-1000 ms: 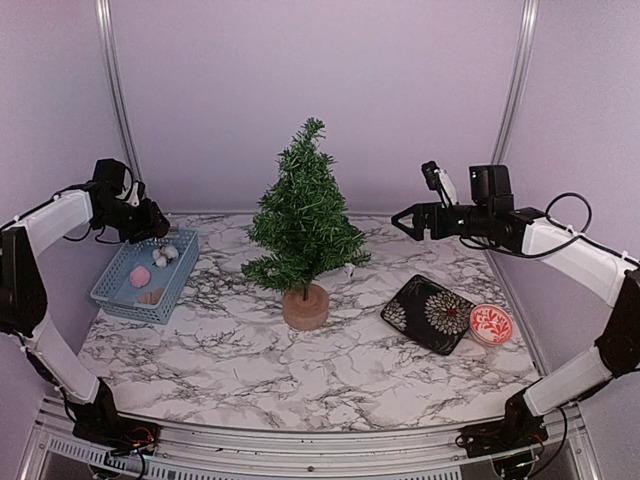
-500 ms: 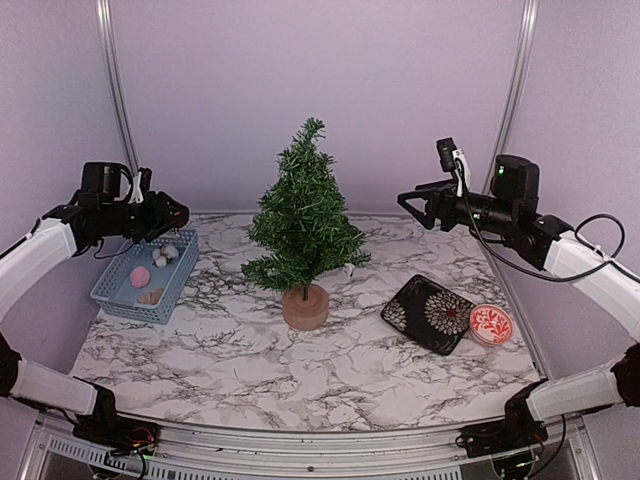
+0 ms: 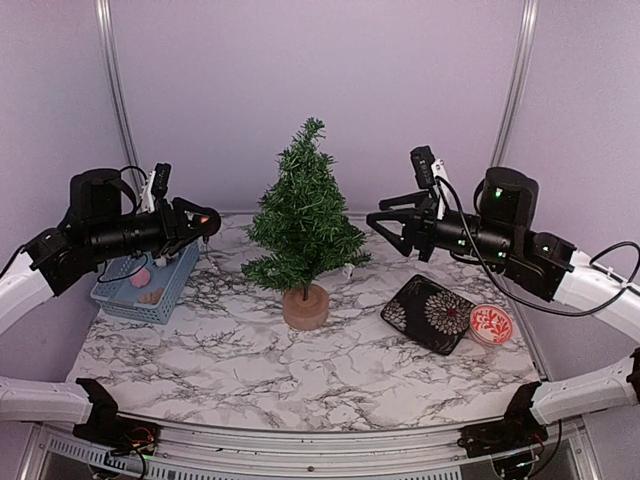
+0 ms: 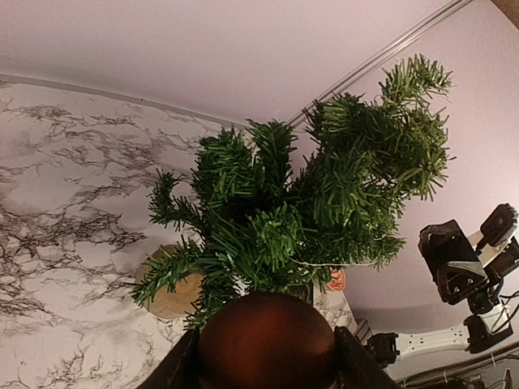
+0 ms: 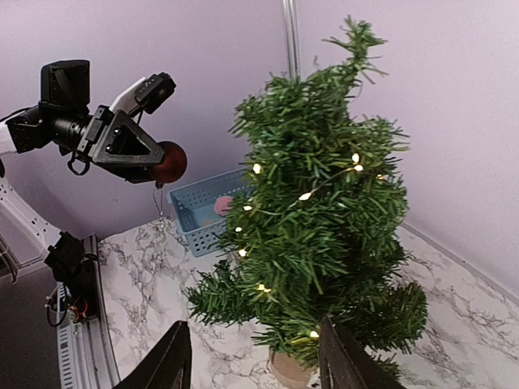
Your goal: Decorate the small christmas tree
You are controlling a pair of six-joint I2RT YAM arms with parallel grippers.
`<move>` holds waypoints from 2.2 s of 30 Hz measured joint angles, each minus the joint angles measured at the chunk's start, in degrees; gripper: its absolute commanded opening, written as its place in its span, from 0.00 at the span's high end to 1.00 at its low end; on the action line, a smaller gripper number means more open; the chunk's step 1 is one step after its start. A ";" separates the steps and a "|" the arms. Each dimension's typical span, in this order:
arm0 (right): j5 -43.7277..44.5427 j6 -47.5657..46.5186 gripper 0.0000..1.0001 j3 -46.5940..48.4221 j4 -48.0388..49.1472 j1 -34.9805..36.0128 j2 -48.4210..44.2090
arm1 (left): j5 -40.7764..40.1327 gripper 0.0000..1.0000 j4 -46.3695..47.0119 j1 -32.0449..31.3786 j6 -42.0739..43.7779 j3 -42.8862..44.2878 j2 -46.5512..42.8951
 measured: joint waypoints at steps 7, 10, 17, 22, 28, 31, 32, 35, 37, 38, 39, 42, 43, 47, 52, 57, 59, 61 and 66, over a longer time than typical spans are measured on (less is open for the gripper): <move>8.79 0.11 0.54 0.26 3.28 13.42 3.63 | -3.78 0.55 0.92 -5.42 -2.23 -0.11 0.07; 12.55 -0.17 0.57 1.97 4.09 16.83 7.58 | -3.89 0.55 2.21 -6.62 -2.51 -0.09 1.57; 18.99 -0.37 0.64 7.21 6.05 24.20 18.97 | -2.99 0.55 6.78 -8.41 -5.18 -0.09 4.92; 21.46 -0.02 0.69 9.88 8.26 25.81 23.98 | -2.25 0.56 11.34 -9.70 -7.41 -0.09 4.87; 23.08 -0.04 0.73 10.64 10.95 25.90 27.30 | -1.16 0.56 14.43 -10.93 -8.26 -0.55 4.68; 23.41 -0.96 0.74 10.67 12.37 25.90 27.65 | -0.37 0.56 15.21 -11.10 -8.28 -0.81 4.63; 23.43 -1.44 0.74 10.75 12.83 25.90 27.67 | -0.28 0.56 15.30 -11.13 -8.28 -0.85 4.63; 23.43 -2.71 0.75 11.58 13.40 25.90 27.78 | 0.07 0.56 15.37 -11.15 -8.31 -0.85 4.61; 23.41 -3.65 0.75 12.33 14.08 25.90 27.89 | 0.24 0.56 15.43 -11.19 -8.31 -0.90 4.61; 23.43 -4.02 0.75 12.50 14.36 25.90 27.89 | 0.52 0.56 15.63 -11.23 -8.31 -0.96 4.61; 23.41 -4.44 0.76 12.59 14.93 25.90 27.89 | 0.81 0.56 15.76 -11.28 -8.31 -1.03 4.61; 23.30 -5.75 0.79 12.59 15.52 25.88 27.89 | 2.64 0.57 15.98 -11.41 -8.24 -1.18 4.61; 23.21 -6.14 0.80 12.59 15.52 25.70 27.89 | 3.41 0.57 16.15 -11.43 -8.20 -1.18 4.61; 21.55 -7.17 0.79 12.31 15.74 25.05 27.78 | 6.51 0.57 17.46 -11.45 -8.04 -1.27 4.61; 16.55 -7.93 0.78 11.17 15.91 23.85 26.77 | 10.19 0.56 19.45 -11.56 -8.13 -1.70 4.61; 12.79 -8.11 0.79 11.17 16.46 23.71 26.40 | 12.70 0.56 20.39 -12.09 -8.09 -1.73 4.61; 12.15 -8.11 0.79 11.17 16.68 23.58 26.36 | 13.29 0.56 20.50 -12.15 -8.09 -1.73 4.61; 11.52 -8.11 0.79 11.17 16.76 23.52 26.36 | 13.70 0.57 20.81 -12.15 -8.07 -1.73 4.61; 10.38 -8.09 0.82 11.17 16.81 23.39 26.36 | 14.47 0.57 21.35 -12.22 -8.07 -1.73 4.61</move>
